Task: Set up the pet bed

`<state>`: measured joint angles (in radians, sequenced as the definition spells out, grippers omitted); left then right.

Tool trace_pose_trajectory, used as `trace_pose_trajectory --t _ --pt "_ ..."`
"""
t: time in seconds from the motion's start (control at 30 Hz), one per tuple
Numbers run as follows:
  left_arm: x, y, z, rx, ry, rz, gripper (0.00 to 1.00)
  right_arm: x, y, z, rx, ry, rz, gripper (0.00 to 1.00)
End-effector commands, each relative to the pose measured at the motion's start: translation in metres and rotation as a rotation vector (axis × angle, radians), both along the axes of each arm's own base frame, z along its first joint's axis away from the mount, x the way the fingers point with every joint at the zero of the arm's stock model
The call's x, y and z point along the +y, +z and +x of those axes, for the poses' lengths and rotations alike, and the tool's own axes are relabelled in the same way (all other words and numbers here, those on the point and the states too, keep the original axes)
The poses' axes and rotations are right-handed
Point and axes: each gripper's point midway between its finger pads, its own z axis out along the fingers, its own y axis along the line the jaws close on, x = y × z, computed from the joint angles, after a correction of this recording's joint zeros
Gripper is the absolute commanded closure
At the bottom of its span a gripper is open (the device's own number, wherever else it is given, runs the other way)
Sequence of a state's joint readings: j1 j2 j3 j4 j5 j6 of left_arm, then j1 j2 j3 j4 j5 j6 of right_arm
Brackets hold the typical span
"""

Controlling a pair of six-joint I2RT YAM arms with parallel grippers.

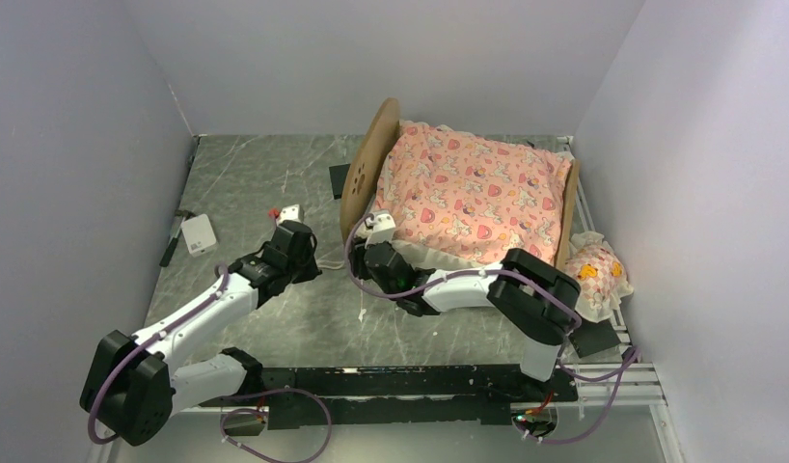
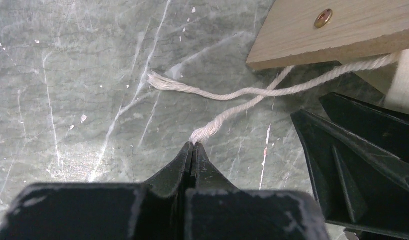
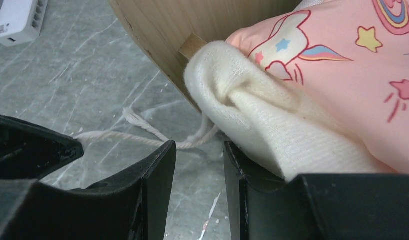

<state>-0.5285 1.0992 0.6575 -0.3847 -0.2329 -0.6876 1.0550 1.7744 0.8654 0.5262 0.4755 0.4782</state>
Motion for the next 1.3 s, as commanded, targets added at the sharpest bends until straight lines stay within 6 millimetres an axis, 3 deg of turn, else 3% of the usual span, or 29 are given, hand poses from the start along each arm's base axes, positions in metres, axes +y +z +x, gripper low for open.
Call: trace_pose_trajectory --t 0.0,0.3,0.53,0.83,1.13,1.27 --pt "-0.002 0.005 0.004 -0.033 -0.016 -0.014 1.0 0.016 0.026 0.015 -0.051 -0.057 0.124 0.57" --pt "-0.006 0.007 0.0 -0.038 -0.041 -0.038 1.0 0.019 0.021 0.028 -0.07 -0.081 0.136 0.69" --pt "-0.01 0.014 0.005 -0.068 -0.052 -0.053 1.0 0.018 0.022 0.018 -0.093 0.01 0.115 1.0" --pt "-0.041 0.026 0.032 -0.104 -0.085 -0.148 1.0 0.015 0.031 -0.01 -0.193 0.23 0.031 1.0" --pt "-0.071 0.025 0.048 -0.145 -0.138 -0.273 1.0 0.025 0.035 -0.018 -0.224 0.352 0.052 1.0" --pt "-0.071 0.016 0.05 -0.155 -0.131 -0.278 1.0 0.029 0.033 -0.021 -0.231 0.403 0.055 1.0"
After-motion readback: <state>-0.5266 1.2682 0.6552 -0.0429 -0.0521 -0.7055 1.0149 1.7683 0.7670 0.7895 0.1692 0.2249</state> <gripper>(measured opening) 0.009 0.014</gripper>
